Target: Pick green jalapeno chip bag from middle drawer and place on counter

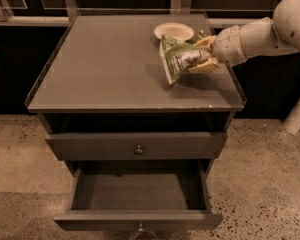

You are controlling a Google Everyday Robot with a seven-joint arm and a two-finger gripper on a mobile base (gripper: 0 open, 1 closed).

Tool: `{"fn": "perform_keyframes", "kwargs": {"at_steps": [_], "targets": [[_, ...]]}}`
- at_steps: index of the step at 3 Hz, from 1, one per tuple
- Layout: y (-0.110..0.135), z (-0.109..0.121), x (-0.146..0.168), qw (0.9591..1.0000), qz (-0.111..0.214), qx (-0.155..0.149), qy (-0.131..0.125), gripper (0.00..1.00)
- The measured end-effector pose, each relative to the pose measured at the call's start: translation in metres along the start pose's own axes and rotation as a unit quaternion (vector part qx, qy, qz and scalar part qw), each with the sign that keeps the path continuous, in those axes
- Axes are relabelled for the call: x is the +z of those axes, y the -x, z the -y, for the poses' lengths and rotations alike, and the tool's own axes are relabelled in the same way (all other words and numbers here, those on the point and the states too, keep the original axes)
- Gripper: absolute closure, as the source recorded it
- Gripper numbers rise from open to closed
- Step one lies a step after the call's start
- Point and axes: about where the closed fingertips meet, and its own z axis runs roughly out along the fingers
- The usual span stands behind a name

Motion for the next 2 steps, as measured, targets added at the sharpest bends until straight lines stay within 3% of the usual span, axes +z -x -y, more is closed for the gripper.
{"fn": "perform_keyframes", "kwargs": {"at_steps": [2], "targets": [[-0.0014, -0.0038, 0.0049, 1.0000, 0.000, 0.002, 0.005, 0.43]]}}
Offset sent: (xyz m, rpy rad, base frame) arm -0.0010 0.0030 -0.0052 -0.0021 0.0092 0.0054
